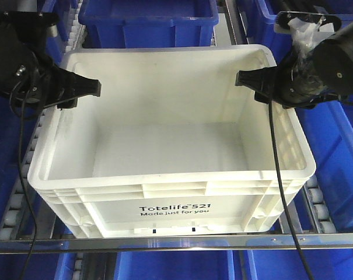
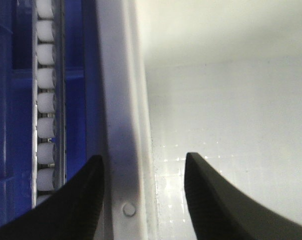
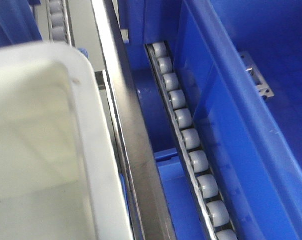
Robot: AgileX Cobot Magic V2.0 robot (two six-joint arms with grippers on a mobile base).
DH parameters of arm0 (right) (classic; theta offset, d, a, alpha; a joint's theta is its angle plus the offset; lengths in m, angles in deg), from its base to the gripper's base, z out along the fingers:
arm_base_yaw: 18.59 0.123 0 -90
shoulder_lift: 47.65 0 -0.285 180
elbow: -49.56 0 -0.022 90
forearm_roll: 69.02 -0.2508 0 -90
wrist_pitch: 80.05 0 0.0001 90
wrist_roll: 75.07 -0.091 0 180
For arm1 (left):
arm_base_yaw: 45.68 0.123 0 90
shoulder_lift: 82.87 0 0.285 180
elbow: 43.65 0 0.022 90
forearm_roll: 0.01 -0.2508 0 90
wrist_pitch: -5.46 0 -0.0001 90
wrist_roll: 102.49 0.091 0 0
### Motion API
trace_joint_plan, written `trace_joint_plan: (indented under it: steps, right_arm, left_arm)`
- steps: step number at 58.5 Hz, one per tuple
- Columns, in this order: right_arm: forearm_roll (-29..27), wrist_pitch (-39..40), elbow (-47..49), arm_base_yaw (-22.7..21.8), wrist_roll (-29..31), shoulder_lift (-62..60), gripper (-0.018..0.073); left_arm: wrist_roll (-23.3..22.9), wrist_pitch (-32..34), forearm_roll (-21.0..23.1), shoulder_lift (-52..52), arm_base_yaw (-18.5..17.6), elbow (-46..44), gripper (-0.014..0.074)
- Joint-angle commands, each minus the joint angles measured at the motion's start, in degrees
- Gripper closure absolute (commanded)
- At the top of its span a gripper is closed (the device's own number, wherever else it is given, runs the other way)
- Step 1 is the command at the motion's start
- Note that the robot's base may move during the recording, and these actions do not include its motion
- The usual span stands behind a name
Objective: Move bin from left to right shelf
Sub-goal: 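Push the tote forward onto the roller shelf and lower it, then open both grippers and raise them away from the tote rims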
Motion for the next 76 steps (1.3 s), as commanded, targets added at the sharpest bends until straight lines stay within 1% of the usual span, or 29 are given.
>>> trace_joint_plan:
  steps: [1, 5, 10, 19, 22, 31, 35, 41, 46, 55, 59, 65, 66, 70, 76]
  right_arm:
    - [1.0, 3.4, 1.8, 0.1, 1.7, -4.4, 0.0189]
    - [1.0, 3.5, 1.6, 0.1, 3.0, -5.4, 0.0189]
    - [1.0, 5.2, -0.5, 0.1, 4.7, -7.5, 0.0189]
    - [1.1, 12.2, -7.7, 0.1, 7.4, -13.4, 0.0189]
    - [1.1, 14.1, -10.1, 0.1, 8.5, -15.7, 0.0189]
    - [1.1, 15.5, -16.1, 0.1, 13.3, -22.9, 0.0189]
    - [1.1, 15.9, -18.6, 0.1, 15.6, -26.3, 0.0189]
    - [1.1, 17.1, -22.2, 0.1, 16.1, -32.0, 0.0189]
    - [0.9, 18.6, -25.7, 0.1, 19.0, -37.9, 0.0189]
    - [0.6, 20.2, -31.2, 0.1, 20.9, -48.3, 0.0189]
    - [0.2, 20.2, -34.0, 0.1, 22.6, -53.1, 0.0189]
    - [-1.6, 20.6, -38.9, 0.1, 25.2, -60.4, 0.0189]
    - [-2.4, 20.8, -40.4, 0.1, 26.0, -62.6, 0.0189]
    - [-4.8, 21.1, -43.6, 0.1, 28.7, -67.3, 0.0189]
    - [-9.1, 21.4, -48.5, 0.1, 32.5, -75.5, 0.0189]
  left_arm:
    - [0.0, 3.1, -1.8, 3.6, -0.4, -1.9, 0.0237]
    - [1.1, 3.9, -1.6, 4.4, -0.4, -1.6, 0.0237]
    - [2.8, 6.5, -1.6, 6.5, -0.8, 0.6, 0.0237]
    - [3.2, 14.2, -1.6, 12.3, -0.8, 9.1, 0.0237]
    - [4.0, 16.6, -1.5, 14.8, -0.8, 12.0, 0.0237]
    - [4.6, 21.5, -1.5, 22.4, -0.8, 19.2, 0.0237]
    - [5.8, 23.7, -1.5, 27.0, -0.8, 22.2, 0.0237]
    - [6.1, 25.3, -1.5, 32.8, -0.9, 25.8, 0.0237]
    - [6.1, 25.7, -1.3, 37.5, -1.0, 28.5, 0.0237]
    - [6.6, 26.2, 0.3, 46.1, -1.0, 33.2, 0.0237]
    - [8.8, 27.0, 2.1, 50.2, -1.0, 35.4, 0.0237]
    - [13.9, 28.6, 7.4, 56.9, -1.0, 39.3, 0.0237]
    - [15.7, 28.8, 8.8, 58.4, -1.0, 40.2, 0.0237]
    - [20.1, 29.2, 12.8, 62.7, -1.0, 43.0, 0.0237]
    - [28.7, 30.0, 18.7, 69.7, -1.0, 47.7, 0.0242]
